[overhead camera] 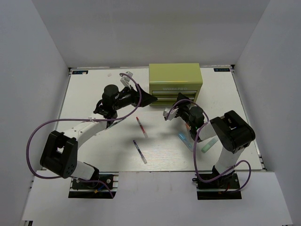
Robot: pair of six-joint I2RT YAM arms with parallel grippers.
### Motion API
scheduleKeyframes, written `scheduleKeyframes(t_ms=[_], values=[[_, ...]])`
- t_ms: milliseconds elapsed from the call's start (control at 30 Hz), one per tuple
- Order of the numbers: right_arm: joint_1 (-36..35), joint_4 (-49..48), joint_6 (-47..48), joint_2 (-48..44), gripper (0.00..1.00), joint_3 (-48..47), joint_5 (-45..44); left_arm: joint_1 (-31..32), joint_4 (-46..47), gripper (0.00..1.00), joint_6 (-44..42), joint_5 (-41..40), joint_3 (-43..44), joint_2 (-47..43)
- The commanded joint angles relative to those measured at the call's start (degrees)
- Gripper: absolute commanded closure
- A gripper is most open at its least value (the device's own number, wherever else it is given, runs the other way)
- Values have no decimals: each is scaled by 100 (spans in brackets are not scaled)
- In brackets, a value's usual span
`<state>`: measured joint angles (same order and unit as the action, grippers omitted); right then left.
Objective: Sort the stationery into containers
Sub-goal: Open the drawer
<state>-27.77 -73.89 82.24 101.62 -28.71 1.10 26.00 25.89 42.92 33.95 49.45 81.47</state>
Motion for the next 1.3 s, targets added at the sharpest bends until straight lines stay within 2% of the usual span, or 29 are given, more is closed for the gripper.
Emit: scheduleKeyframes(t_ms=[0,333,500,1267], values=[[-1,-3431,56,-46,57,-205,-84,-25,109,6,-46,103,-23,-324],[26,-3413,91,147,59,-425,-312,-25,109,6,-46,103,-76,-325],[35,-3413,100,235,63,-390,-313,-25,57,6,-46,103,-76,-325],[122,-3422,30,534,63,-583,-462,-77,57,6,-46,103,-76,-378]])
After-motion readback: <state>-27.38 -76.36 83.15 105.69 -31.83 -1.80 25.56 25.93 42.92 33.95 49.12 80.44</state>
